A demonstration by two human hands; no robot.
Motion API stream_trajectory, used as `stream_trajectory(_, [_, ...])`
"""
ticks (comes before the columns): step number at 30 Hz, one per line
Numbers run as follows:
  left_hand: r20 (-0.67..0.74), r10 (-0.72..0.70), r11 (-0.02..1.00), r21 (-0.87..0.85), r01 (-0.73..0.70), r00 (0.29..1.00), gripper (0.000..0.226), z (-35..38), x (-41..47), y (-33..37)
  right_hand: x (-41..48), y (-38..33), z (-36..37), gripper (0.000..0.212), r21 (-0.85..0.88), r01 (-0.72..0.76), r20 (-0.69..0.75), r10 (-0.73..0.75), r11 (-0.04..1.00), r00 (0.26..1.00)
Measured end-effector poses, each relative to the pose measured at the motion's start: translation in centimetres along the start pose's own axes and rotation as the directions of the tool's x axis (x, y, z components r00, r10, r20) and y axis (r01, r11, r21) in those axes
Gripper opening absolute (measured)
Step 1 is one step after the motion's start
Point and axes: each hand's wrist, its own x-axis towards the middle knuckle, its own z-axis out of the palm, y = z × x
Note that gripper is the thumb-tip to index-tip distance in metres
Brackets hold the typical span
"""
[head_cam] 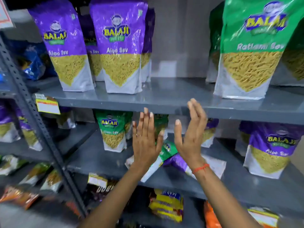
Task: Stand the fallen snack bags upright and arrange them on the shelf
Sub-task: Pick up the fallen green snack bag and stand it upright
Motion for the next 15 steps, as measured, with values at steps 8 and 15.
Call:
stream_trajectory(8, [0.743,-0.328,0.944,0.237,0.229,0.584,0.063,6.1,-5.7,-10.2,-13.0,4.5,6.9,0.037,-0.303,-0.206,0.507,0.341,0.930,0.792])
stream_trajectory(15, [0.935,-0.355,0.655,0.242,0.716,0.009,0.035,7.7,-3.6,-15.6,-16.0,5.9,9.8,0.053,-0.627,-0.584,0.516,0.837,0.515,0.184])
